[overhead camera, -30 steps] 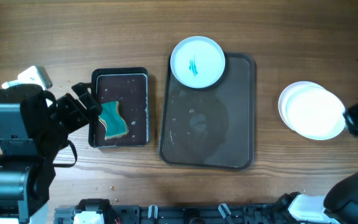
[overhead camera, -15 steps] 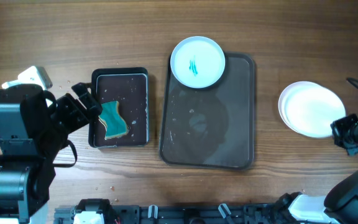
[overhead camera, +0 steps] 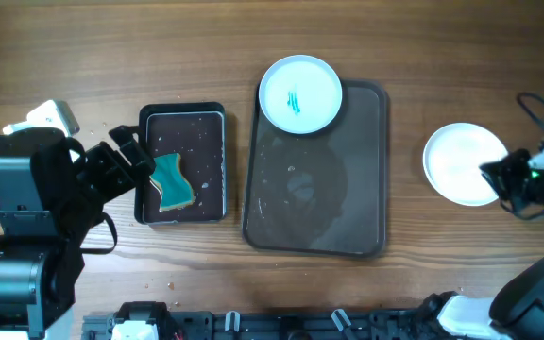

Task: Clean dirty plates on tray and stack at the side
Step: 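Grasp the last blue-stained plate rim with right gripper and slide it down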

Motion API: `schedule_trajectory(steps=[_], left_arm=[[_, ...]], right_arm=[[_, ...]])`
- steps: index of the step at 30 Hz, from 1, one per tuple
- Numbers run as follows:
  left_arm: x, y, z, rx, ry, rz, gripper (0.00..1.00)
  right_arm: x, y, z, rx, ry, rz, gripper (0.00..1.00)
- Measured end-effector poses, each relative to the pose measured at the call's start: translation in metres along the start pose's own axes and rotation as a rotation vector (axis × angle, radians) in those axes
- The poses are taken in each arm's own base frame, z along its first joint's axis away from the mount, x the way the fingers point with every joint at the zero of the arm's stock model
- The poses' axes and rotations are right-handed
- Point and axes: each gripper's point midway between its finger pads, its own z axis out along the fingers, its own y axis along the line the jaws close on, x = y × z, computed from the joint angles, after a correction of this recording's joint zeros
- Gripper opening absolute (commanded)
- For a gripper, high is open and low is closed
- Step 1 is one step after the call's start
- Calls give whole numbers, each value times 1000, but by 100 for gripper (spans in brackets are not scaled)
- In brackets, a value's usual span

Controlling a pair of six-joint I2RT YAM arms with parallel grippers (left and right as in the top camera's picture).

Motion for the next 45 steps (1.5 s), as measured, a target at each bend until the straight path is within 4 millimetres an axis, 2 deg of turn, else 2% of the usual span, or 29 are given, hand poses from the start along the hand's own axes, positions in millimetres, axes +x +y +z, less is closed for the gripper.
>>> schedule_trajectory(steps=[1, 5, 6, 9, 11, 14, 16, 19, 22, 23, 27, 31, 35, 38, 41, 43, 45], left_arm=[[0, 0, 0, 0, 0, 0, 100], [0, 0, 0, 0, 0, 0, 100], [0, 0, 0, 0, 0, 0, 100], [0, 0, 0, 0, 0, 0, 100], [0, 0, 0, 0, 0, 0, 100], [0, 0, 0, 0, 0, 0, 100], [0, 0, 0, 0, 0, 0, 100], [0, 0, 0, 0, 0, 0, 100], [0, 0, 0, 0, 0, 0, 100], [0, 0, 0, 0, 0, 0, 100], [0, 0, 0, 0, 0, 0, 100], [0, 0, 0, 0, 0, 0, 100], [0, 0, 0, 0, 0, 0, 100], [0, 0, 0, 0, 0, 0, 100], [0, 0, 0, 0, 0, 0, 100], [0, 0, 0, 0, 0, 0, 100], [0, 0, 0, 0, 0, 0, 100]], right_arm=[[6, 13, 1, -21, 18, -49, 19], [44, 98, 7, -102, 93, -366, 29], [56, 123, 10, -111, 106, -464, 33], [86, 179, 20, -82, 99, -697, 48], [98, 210, 30, -52, 45, -826, 54], [92, 244, 56, 1, -90, -938, 54], [85, 245, 77, 50, -133, -955, 54], [63, 232, 120, 132, -180, -943, 50], [53, 229, 151, 116, -201, -935, 50], [51, 234, 170, 72, -212, -937, 49], [57, 234, 200, 8, -189, -944, 45], [72, 216, 227, -8, -103, -939, 27], [81, 212, 234, -26, -60, -944, 4], [87, 209, 232, -31, -21, -918, 4], [94, 202, 220, 2, 28, -888, 4], [99, 196, 207, 30, 65, -873, 4], [105, 190, 184, 66, 109, -853, 4]])
